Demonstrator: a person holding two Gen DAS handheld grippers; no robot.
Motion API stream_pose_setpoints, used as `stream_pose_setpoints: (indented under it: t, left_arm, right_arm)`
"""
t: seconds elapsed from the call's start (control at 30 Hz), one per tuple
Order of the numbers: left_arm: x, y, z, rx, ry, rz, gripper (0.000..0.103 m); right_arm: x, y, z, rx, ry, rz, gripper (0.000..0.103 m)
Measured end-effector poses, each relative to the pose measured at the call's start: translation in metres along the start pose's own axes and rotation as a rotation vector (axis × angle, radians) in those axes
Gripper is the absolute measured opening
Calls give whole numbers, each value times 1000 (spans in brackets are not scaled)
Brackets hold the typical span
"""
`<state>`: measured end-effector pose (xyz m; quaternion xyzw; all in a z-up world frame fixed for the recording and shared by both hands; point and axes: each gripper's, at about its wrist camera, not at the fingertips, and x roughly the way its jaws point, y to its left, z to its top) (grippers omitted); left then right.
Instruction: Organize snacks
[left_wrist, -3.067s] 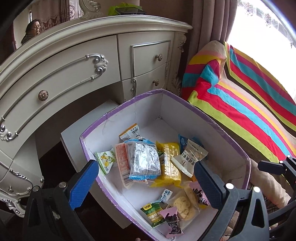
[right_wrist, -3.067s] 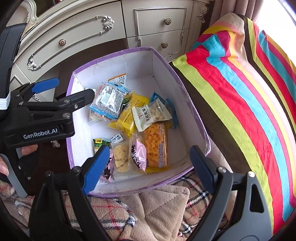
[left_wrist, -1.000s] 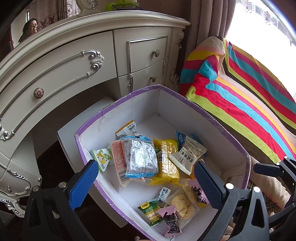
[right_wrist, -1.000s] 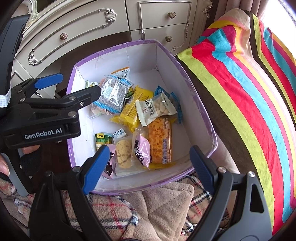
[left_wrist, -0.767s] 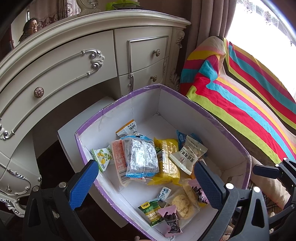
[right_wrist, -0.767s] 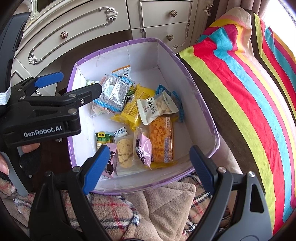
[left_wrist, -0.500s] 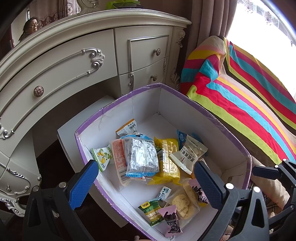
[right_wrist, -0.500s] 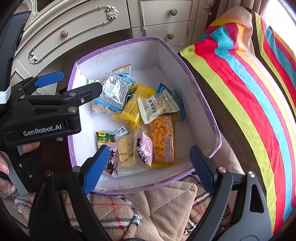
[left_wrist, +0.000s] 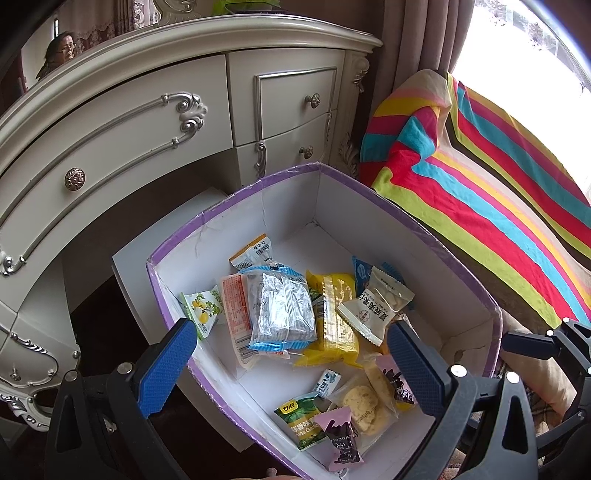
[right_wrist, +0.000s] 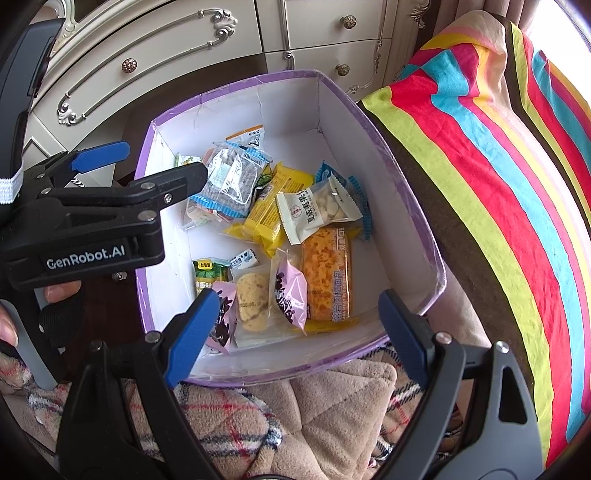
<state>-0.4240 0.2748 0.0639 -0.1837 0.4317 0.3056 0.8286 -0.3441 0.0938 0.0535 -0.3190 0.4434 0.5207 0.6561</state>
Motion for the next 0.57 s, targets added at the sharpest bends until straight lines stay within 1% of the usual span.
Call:
stream_pose_setpoints:
  t: [0.23, 0.43, 0.57]
  left_arm:
    - [0, -1, -1, -2, 6, -3, 103]
    - [5, 0, -2, -6, 29, -16, 103]
    - [5, -2, -4, 0, 25, -18, 103]
  right_arm:
    - [1, 0, 1, 3, 1, 0, 89]
    - [2, 2, -1, 1, 3, 2, 89]
    - [1, 1, -5, -1, 5, 8, 89]
